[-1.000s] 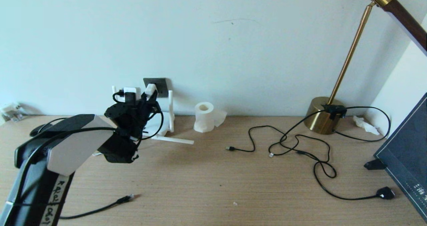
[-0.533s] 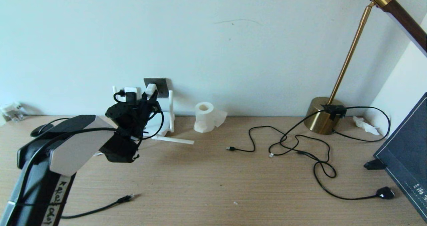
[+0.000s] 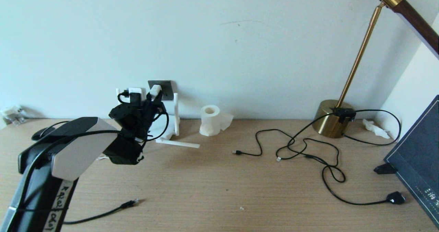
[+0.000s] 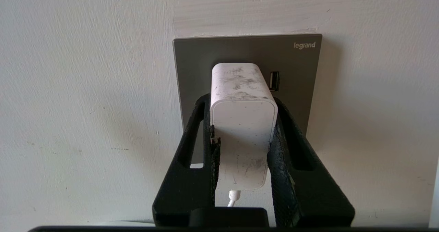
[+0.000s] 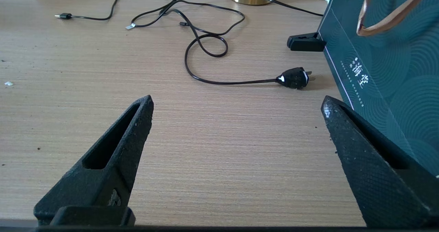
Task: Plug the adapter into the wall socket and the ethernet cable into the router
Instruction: Plug plug into socket
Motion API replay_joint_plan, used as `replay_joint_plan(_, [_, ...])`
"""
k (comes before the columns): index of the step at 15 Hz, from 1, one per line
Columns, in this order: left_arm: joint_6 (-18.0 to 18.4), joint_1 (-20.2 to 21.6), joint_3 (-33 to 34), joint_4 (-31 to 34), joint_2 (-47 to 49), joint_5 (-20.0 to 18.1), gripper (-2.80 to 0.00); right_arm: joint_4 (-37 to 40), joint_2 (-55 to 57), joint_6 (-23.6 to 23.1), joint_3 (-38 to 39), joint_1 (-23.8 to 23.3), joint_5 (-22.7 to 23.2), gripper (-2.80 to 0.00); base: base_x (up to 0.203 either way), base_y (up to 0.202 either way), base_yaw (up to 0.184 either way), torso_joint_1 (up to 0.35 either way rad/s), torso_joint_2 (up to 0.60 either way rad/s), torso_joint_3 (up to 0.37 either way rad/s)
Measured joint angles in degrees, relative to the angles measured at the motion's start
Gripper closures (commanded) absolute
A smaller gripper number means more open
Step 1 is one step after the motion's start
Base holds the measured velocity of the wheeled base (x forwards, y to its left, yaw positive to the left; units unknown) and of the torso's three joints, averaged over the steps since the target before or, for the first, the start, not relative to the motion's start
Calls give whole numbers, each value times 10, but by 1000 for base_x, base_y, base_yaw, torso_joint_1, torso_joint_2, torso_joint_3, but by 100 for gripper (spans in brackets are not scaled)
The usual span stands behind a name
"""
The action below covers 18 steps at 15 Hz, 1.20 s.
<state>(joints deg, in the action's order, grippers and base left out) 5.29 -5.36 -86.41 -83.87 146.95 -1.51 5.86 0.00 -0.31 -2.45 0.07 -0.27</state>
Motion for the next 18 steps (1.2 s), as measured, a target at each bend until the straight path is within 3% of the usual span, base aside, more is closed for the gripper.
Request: replay_joint_plan(18, [3,-1,-47,21,31,20,0,0,0,0,0,0,0,-280,0,0,0,0,0,0])
